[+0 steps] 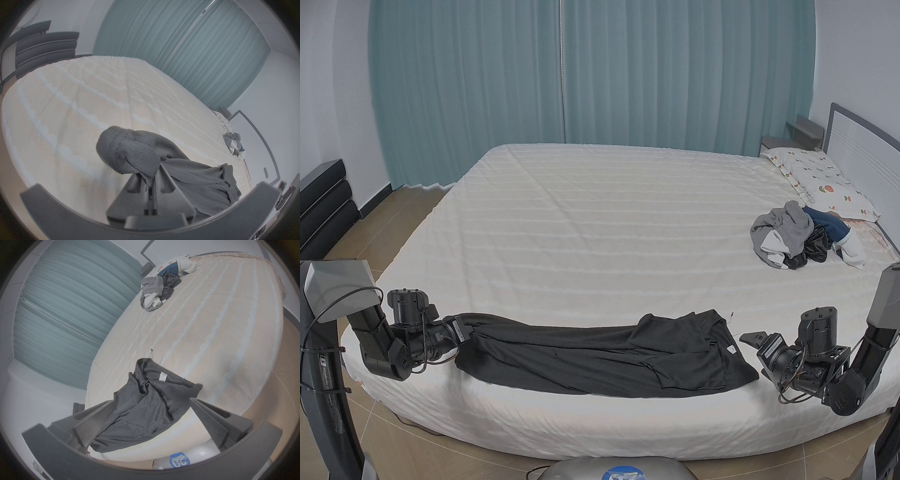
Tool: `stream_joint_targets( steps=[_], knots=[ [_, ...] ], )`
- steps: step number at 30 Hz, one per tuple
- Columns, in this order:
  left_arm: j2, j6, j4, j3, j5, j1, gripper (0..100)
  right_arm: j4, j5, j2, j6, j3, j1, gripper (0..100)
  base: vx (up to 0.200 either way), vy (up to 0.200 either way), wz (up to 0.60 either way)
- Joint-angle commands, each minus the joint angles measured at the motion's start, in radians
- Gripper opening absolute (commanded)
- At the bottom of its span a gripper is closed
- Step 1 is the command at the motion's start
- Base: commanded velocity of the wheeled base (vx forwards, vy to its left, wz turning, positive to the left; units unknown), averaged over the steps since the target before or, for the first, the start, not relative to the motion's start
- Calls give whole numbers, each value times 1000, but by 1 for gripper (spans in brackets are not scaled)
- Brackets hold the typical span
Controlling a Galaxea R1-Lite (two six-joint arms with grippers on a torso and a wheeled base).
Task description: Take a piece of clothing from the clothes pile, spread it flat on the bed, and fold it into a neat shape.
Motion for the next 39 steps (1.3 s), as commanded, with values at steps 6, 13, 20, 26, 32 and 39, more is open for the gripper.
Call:
stream_joint_targets(
  steps=[6, 13, 20, 26, 32, 39],
  knots=[
    [-27, -1, 35, -7, -26, 5, 0, 0, 0, -2, 0, -1, 2, 100, -67, 0, 0],
    [-28, -4, 35, -9, -26, 4, 0, 0, 0, -2, 0, -1, 2, 100, -200, 0, 0],
    [-36, -153, 23, -58, -13, -39, 0, 0, 0, -6, 0, 1, 2, 100, 0, 0, 0],
    [-44, -198, 27, -69, -9, -90, 0, -2, 0, -6, 0, 4, 2, 100, 0, -133, 0],
    [-56, -198, 32, -75, 40, -149, 0, -2, 0, -9, 0, 7, 2, 100, 0, -200, 0],
    [-83, -198, 96, -145, 152, -232, 0, -2, 0, -9, 0, 7, 3, 100, 0, -200, 0]
  ],
)
